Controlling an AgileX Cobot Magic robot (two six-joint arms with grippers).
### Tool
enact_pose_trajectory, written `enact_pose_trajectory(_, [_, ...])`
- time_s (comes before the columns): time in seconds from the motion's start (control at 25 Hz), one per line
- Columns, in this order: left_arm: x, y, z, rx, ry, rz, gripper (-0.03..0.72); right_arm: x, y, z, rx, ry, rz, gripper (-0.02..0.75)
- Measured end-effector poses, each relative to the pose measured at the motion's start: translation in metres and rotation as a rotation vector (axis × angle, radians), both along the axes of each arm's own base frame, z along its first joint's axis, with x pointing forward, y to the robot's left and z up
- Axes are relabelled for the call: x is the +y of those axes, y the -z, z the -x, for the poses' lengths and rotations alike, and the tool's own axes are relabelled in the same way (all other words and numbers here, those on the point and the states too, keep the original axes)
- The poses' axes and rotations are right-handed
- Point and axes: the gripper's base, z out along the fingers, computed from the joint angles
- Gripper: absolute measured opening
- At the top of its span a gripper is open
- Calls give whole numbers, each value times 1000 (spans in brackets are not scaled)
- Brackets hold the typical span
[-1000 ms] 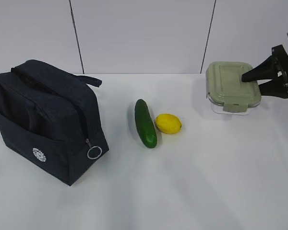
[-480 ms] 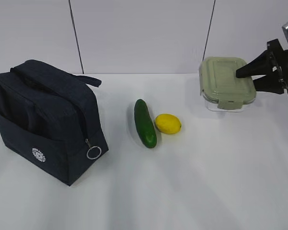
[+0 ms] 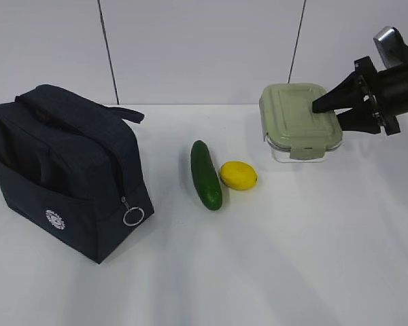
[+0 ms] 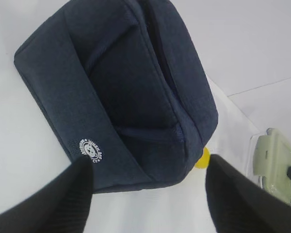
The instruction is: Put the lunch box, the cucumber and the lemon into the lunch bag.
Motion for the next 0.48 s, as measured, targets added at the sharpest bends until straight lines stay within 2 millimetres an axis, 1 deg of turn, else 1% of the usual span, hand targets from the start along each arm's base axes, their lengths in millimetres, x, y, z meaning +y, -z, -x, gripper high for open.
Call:
enact_pose_trajectory(0.24, [-3,5,-20,-8,-23,49,526,1,-1,-1,-4,7,-17,408])
enact_pose_trajectory(0.48, [-6,20,-38,65,-51,92,526,3,-1,-1,-4,3,-18,408])
